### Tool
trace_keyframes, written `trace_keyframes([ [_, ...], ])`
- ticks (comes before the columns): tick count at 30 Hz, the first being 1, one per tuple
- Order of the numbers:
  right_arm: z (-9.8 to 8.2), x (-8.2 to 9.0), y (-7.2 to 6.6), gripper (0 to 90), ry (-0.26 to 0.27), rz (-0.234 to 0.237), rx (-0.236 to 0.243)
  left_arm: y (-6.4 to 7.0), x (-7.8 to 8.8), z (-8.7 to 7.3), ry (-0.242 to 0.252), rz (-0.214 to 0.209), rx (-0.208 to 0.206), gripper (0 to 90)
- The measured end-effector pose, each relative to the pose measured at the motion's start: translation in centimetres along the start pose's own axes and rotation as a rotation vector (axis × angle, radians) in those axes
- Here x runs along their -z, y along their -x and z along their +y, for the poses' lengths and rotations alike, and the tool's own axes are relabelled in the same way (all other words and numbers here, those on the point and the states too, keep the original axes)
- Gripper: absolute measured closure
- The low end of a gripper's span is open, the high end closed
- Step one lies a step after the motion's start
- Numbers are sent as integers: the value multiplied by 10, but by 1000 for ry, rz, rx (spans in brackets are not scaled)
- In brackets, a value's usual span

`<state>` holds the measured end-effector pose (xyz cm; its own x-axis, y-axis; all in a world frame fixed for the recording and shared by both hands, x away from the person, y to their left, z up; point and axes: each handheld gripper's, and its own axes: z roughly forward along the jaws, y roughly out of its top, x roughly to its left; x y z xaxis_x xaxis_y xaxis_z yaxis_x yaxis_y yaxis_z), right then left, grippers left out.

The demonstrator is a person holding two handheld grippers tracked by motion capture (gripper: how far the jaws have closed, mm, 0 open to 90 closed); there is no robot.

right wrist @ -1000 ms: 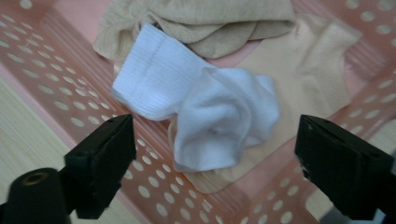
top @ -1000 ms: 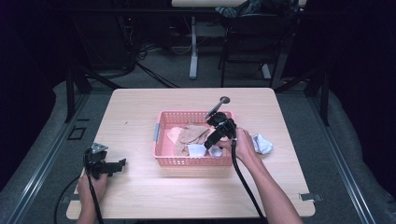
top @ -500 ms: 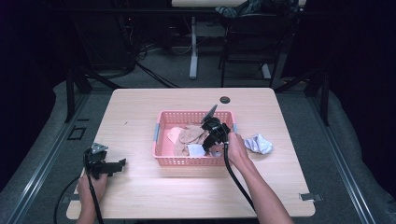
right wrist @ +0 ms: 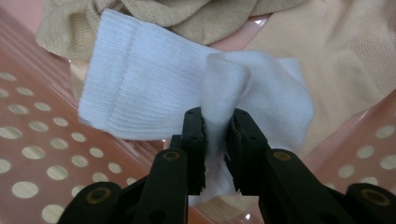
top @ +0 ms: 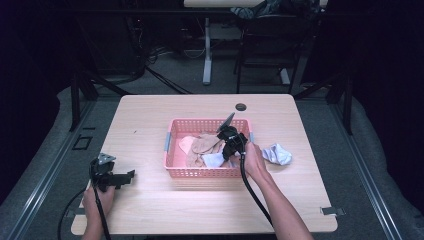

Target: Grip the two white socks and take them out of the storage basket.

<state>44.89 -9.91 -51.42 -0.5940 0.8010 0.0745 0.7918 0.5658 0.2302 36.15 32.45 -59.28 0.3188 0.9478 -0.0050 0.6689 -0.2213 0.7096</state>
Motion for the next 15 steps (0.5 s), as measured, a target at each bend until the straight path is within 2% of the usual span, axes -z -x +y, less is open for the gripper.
trace_keyframes([
  [3,-1,5,1,800,3,8,6,0,0,0,-2,0,-2,0],
  [5,-2,7,1,803,20,12,7,0,0,0,-2,0,-2,0],
  [6,-3,8,0,804,37,15,-8,0,0,0,-2,0,-1,0],
  [8,-4,14,2,805,22,14,15,0,0,0,-2,0,-2,0],
  [15,-8,32,8,809,59,29,11,0,0,0,-2,0,-2,0],
])
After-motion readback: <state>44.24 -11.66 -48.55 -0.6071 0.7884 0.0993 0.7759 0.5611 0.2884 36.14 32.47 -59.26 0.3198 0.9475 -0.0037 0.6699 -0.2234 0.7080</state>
